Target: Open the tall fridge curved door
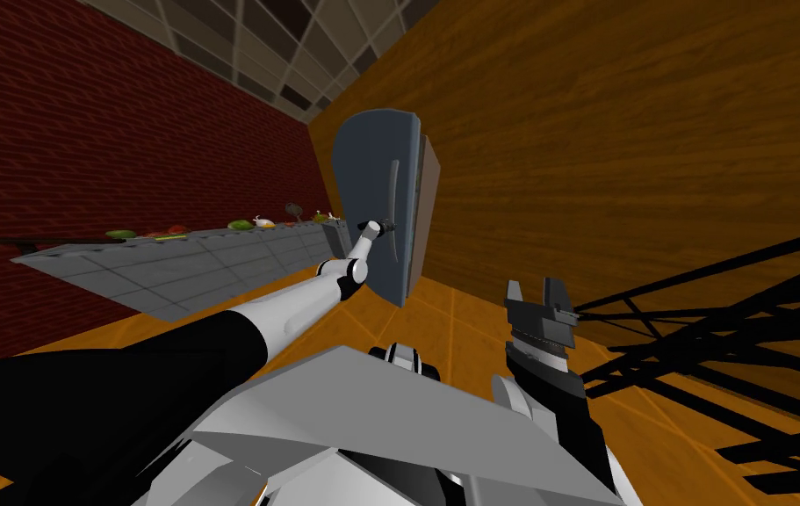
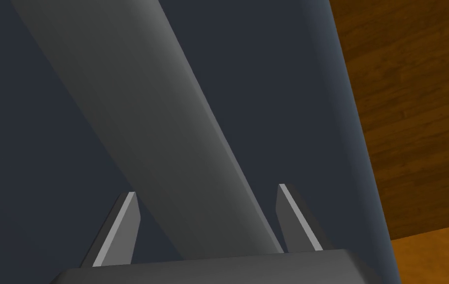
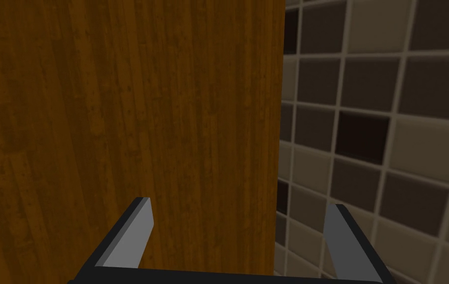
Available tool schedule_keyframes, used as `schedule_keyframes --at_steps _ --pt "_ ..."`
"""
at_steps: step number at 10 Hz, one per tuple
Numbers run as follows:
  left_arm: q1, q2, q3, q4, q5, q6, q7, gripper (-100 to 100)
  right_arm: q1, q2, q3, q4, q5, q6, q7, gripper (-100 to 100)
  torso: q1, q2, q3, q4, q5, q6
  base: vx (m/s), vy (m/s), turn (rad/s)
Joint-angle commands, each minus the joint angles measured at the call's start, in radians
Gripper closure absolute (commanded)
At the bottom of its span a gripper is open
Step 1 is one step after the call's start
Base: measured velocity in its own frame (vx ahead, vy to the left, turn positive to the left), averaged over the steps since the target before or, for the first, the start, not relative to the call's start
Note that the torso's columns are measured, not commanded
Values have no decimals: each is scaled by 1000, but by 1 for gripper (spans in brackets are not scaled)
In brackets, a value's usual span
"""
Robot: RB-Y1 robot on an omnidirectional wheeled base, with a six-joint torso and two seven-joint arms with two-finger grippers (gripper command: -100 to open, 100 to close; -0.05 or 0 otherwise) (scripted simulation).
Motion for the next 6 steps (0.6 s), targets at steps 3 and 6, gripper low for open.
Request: schedule_keyframes --at_steps 3,6 --pt "2 18 -150 -33 41 -47 124 100 0 0 0 0 0 0 0 0 3 6 4 2 2 -4 -182 274 -82" --pt "5 20 -248 -40 60 -63 196 100 0 0 0 0 0 0 0 0 -7 -5 -2 0 0 -4 -133 210 -27"
